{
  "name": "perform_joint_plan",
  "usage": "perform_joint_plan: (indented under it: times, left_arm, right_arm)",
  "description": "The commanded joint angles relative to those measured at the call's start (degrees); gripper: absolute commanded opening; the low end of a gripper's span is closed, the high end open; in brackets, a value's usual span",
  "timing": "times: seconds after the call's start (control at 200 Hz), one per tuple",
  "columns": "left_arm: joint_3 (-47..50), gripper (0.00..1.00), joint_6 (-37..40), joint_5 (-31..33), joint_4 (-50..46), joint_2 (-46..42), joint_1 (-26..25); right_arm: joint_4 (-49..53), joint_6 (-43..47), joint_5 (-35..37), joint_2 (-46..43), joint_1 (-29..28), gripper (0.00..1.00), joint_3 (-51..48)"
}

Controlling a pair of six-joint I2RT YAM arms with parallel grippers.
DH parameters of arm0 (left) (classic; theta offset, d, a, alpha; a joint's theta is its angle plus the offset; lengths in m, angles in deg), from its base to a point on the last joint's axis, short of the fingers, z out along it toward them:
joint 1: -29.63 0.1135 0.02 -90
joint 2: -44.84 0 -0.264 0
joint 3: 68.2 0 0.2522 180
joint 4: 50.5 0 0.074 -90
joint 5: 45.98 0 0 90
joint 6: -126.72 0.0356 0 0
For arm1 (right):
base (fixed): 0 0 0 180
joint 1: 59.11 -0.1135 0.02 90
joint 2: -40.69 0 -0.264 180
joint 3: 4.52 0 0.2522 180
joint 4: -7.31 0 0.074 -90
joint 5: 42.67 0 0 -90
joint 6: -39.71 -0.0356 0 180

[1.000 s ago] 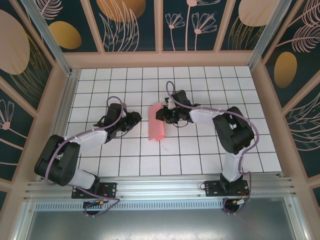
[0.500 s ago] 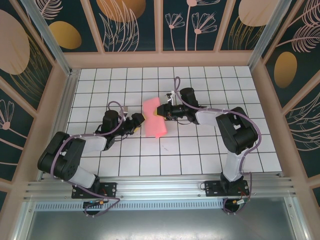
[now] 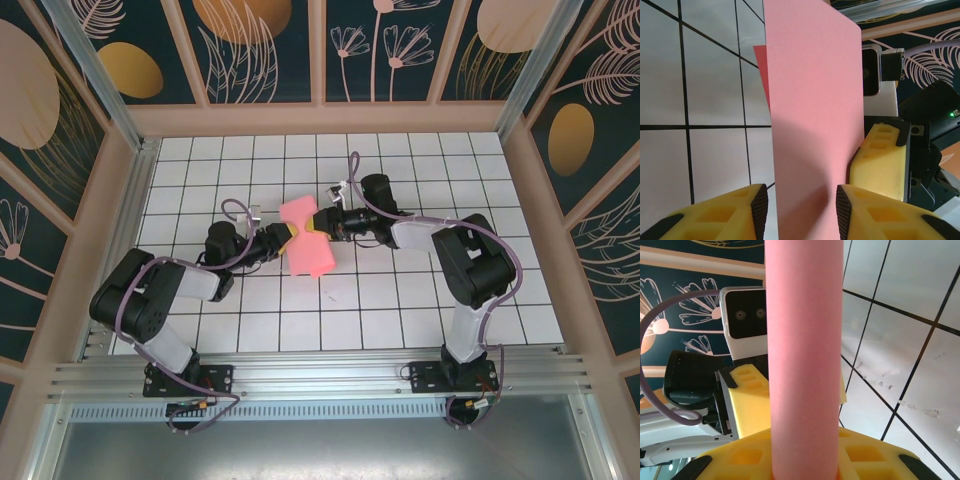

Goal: Fold a paper plane with a square sheet of paper (pick it up from the middle)
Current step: First fold in half a square sheet of paper at the center of the table.

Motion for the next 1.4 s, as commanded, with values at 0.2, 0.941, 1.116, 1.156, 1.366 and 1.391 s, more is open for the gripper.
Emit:
perform_joint_plan:
  times: [0.2, 0.941, 1.116, 1.156, 1.366, 1.391]
  left_arm:
    - [-0.49, 0.05, 2.07, 1.72, 1.44, -2.26, -0.15]
    - [-19.23, 0.0, 25.67, 10.78, -44.13, 5.96, -5.51]
    - [-20.64, 0.0, 26.08, 10.54, -45.88, 6.78, -5.51]
    - [-20.88, 0.01, 25.98, 10.4, -45.84, 6.94, -5.51]
    - [-21.0, 0.03, 25.45, 10.55, -45.92, 7.23, -5.51]
    - [-21.0, 0.04, 25.37, 10.54, -45.84, 7.24, -5.51]
  right_arm:
    - [0.24, 1.28, -1.08, 0.37, 1.09, 0.38, -0.7]
    - [31.68, 27.69, 28.6, -0.88, -2.38, 0.72, 5.8]
    - [34.87, 30.23, 26.71, 1.96, -3.68, 0.72, 7.5]
    - [35.58, 30.61, 26.47, 2.67, -3.74, 0.72, 8.0]
    - [37.9, 30.8, 28.68, 5.1, -4.05, 0.7, 9.65]
    - [37.91, 30.72, 28.73, 5.2, -4.05, 0.69, 9.72]
